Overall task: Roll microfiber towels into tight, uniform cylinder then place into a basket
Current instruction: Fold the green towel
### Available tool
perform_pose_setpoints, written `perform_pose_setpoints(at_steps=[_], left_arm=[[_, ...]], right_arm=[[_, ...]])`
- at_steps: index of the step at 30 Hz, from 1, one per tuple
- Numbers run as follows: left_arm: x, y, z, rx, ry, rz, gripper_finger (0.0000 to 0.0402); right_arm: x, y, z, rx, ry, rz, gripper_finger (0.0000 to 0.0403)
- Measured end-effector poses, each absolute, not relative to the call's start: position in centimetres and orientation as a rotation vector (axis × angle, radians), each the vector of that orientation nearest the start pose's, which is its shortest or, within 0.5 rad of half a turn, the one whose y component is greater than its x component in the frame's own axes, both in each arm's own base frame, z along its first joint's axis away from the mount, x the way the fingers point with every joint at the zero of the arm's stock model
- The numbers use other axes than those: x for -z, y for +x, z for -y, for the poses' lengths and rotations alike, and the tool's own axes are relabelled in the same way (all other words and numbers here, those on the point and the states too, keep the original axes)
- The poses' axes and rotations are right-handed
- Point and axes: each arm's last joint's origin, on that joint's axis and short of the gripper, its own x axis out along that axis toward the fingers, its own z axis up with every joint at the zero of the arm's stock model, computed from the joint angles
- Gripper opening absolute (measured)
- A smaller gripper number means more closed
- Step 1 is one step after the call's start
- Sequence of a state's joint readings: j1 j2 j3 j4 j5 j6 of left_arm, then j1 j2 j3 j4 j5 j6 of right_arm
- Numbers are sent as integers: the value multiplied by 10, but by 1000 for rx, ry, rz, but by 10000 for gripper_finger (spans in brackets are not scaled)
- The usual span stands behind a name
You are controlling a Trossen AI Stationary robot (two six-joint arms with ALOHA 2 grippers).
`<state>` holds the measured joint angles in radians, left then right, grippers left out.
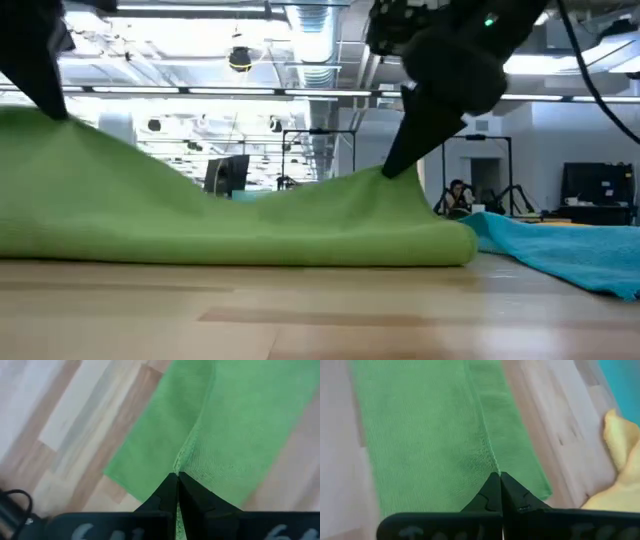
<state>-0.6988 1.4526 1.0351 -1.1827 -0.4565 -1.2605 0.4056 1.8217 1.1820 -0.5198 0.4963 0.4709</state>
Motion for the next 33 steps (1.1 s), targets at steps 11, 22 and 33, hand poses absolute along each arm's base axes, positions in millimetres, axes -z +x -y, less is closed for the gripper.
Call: perform_pose_setpoints(at_steps=[11,22,33], left_arm=[[-197,211,122,-765,-35,-1301,0],[-187,217,122,-779,-56,-1354,0],[-187,217,122,-776,-47,-1353,24]], right_arm=[[-161,327,-110,407,-14,-1015,4],[-162,333,-99,447,6,-988,10],[-163,334,-99,450,10,-971,83]])
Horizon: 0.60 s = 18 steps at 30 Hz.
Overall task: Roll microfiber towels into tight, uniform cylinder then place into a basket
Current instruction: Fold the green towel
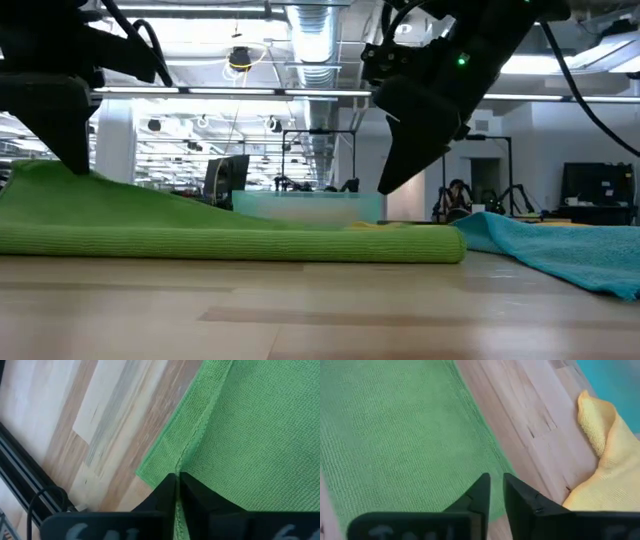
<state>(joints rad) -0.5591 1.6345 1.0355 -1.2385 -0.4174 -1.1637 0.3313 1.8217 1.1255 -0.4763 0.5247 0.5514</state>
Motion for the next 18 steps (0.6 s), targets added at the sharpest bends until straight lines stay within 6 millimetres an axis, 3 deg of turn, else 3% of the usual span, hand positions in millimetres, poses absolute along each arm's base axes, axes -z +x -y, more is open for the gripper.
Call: perform_pose_setpoints(at_steps=[11,18], left_arm=[[-189,215,116,-800,39,-1355,124],[-188,222,110,-795,-18,-1356,140]], right_arm=[[-163,336,-93,466,15,-972,147],[-168,325,-80,499,-44,-1073,142]])
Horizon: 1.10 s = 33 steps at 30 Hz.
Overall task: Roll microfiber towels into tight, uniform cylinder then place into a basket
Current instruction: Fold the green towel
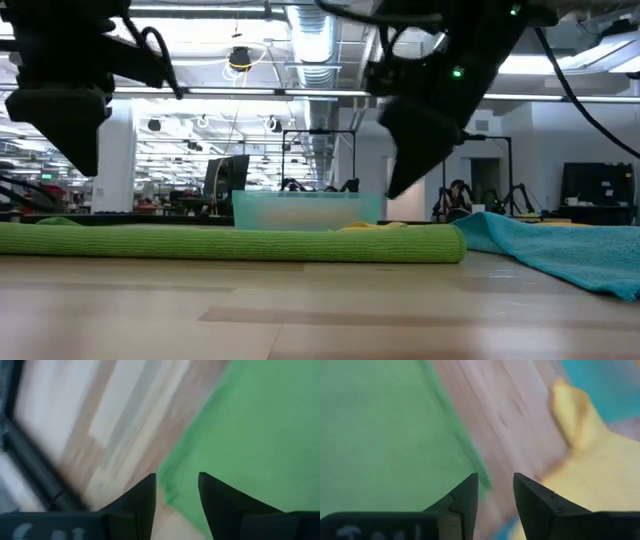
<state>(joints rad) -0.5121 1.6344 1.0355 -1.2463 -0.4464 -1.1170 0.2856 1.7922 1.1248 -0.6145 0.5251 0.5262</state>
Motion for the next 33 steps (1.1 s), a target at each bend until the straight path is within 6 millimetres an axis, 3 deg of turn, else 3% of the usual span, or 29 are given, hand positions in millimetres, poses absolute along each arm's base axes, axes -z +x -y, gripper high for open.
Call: perform_pose_setpoints(at_steps=[4,10,19,33], left_arm=[[-186,239,117,-683,-18,-1202,133],[-188,263,131,-507,-73,-1013,119],[-181,261,133,-521,-202,-1013,88],[-140,247,105,-617,-310,-1067,2]], right_arm=[[-180,309,-82,531,-97,-1109,117],[-203,291,-99,598,-170,-986,83],[-205,279,-126,513,-202,-971,66],[-205,286,-112,551,-165,-971,65]])
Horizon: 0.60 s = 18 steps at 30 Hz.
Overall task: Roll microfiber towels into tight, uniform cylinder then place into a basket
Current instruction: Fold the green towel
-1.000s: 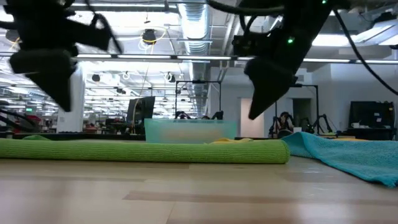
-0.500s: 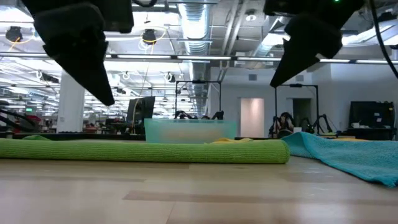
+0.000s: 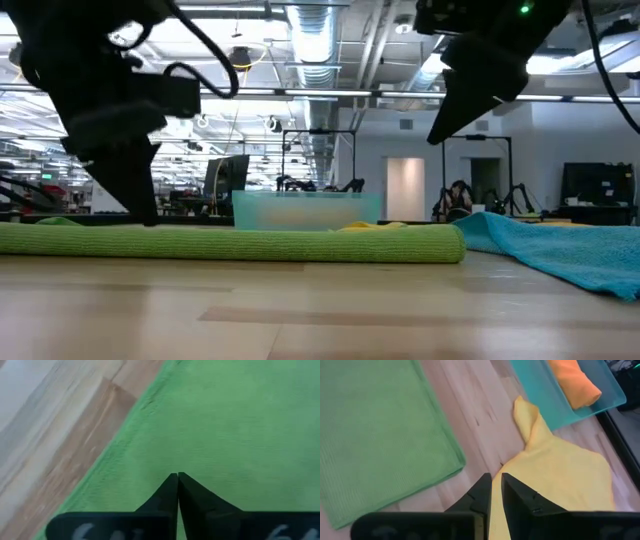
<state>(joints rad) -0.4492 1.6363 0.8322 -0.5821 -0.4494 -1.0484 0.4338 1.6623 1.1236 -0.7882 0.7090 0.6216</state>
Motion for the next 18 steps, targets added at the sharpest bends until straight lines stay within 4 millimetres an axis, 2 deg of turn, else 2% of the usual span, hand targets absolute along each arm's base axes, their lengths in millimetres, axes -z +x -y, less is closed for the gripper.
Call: perform_pose_setpoints(at_steps=[7,18], left_arm=[[-130,244,84,-669,-311,-1106,1],[-127,256,33,-756,-186,-1091,1]], right_arm=[[-205,288,-111,552,-156,-963,65],[-205,288,-111,552,-155,-963,65]])
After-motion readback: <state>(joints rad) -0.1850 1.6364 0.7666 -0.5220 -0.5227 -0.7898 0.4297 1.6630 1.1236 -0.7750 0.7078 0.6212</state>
